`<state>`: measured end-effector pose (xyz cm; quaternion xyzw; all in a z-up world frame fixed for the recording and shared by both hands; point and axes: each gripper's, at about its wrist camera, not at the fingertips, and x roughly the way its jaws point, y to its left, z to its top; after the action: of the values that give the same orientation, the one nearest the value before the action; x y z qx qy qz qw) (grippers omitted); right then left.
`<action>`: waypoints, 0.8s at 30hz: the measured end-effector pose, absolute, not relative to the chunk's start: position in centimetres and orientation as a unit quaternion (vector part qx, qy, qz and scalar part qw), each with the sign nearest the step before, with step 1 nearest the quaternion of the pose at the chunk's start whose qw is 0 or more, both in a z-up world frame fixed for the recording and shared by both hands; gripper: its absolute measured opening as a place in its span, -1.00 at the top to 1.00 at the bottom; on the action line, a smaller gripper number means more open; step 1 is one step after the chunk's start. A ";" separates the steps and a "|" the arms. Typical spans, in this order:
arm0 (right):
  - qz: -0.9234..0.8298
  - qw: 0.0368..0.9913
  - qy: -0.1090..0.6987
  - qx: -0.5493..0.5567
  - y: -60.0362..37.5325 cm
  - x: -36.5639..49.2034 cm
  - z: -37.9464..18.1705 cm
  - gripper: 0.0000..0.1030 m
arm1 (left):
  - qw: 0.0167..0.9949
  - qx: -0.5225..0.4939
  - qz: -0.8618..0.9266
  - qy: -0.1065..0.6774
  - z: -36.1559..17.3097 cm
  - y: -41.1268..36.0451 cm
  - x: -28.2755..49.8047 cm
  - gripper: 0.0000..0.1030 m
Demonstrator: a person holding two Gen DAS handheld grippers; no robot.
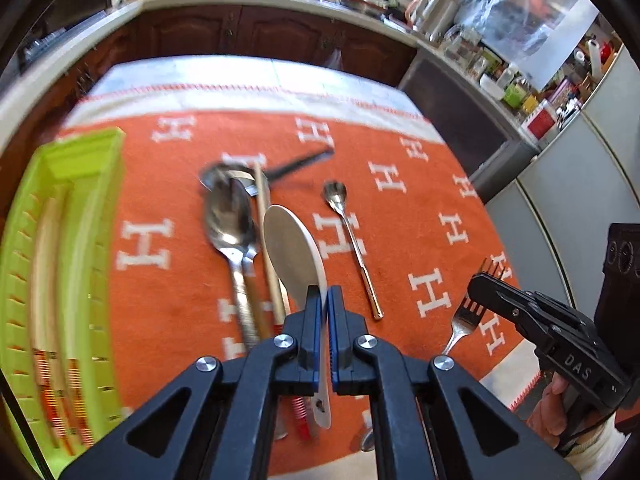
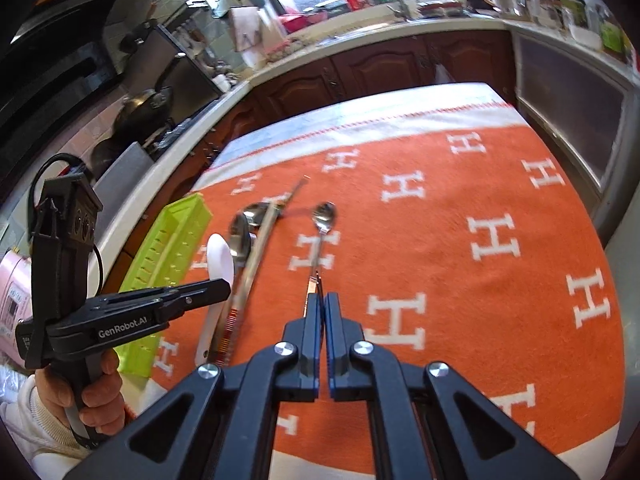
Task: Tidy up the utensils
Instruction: 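Carry the white spoon and fork into the green tray and open both tools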
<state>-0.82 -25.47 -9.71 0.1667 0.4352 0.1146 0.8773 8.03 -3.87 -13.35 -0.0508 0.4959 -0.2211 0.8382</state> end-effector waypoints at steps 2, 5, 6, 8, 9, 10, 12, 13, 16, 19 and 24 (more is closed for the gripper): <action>0.132 0.876 0.431 0.173 -24.9 -0.4 -8.7 0.96 | 0.851 -0.044 -0.208 0.481 -11.7 -2.6 7.6 0.98; 0.164 0.873 0.422 0.181 -23.7 0.4 -6.9 0.96 | 0.873 -0.033 -0.175 0.455 -9.2 0.0 6.8 0.98; 0.176 0.871 0.420 0.183 -23.1 0.8 -6.2 0.96 | 0.878 -0.033 -0.163 0.448 -8.5 0.9 6.7 0.98; 0.202 0.869 0.413 0.186 -21.6 1.6 -4.8 0.96 | 0.890 -0.029 -0.137 0.435 -7.3 2.9 6.5 0.98; 0.217 0.868 0.407 0.181 -20.5 2.1 -3.9 0.96 | 0.895 -0.026 -0.123 0.428 -6.8 3.9 6.3 0.98; 0.226 0.869 0.403 0.176 -19.6 2.5 -3.3 0.96 | 0.899 -0.023 -0.112 0.423 -6.4 4.8 6.3 0.98; 0.249 0.870 0.396 0.159 -17.1 3.5 -2.1 0.96 | 0.904 -0.018 -0.093 0.417 -6.0 6.5 6.2 0.98; 0.257 0.870 0.393 0.152 -16.1 3.8 -1.7 0.96 | 0.904 -0.018 -0.088 0.417 -5.9 7.1 6.2 0.98; 0.284 0.865 0.393 0.128 -12.5 5.5 -1.1 0.96 | 0.904 -0.011 -0.065 0.422 -6.3 9.0 6.4 0.98; 0.303 0.856 0.406 0.105 -9.0 7.2 -1.8 0.96 | 0.896 -0.010 -0.061 0.439 -7.8 9.8 6.7 0.98; 0.325 0.831 0.447 0.066 -4.4 9.6 -4.6 0.96 | 0.879 -0.010 -0.046 0.474 -10.7 11.5 7.0 0.98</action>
<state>9.59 -4.40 -4.57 0.0662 0.4465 0.3247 0.8312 6.98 11.48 -10.68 -0.0100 0.4739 -0.0462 0.8793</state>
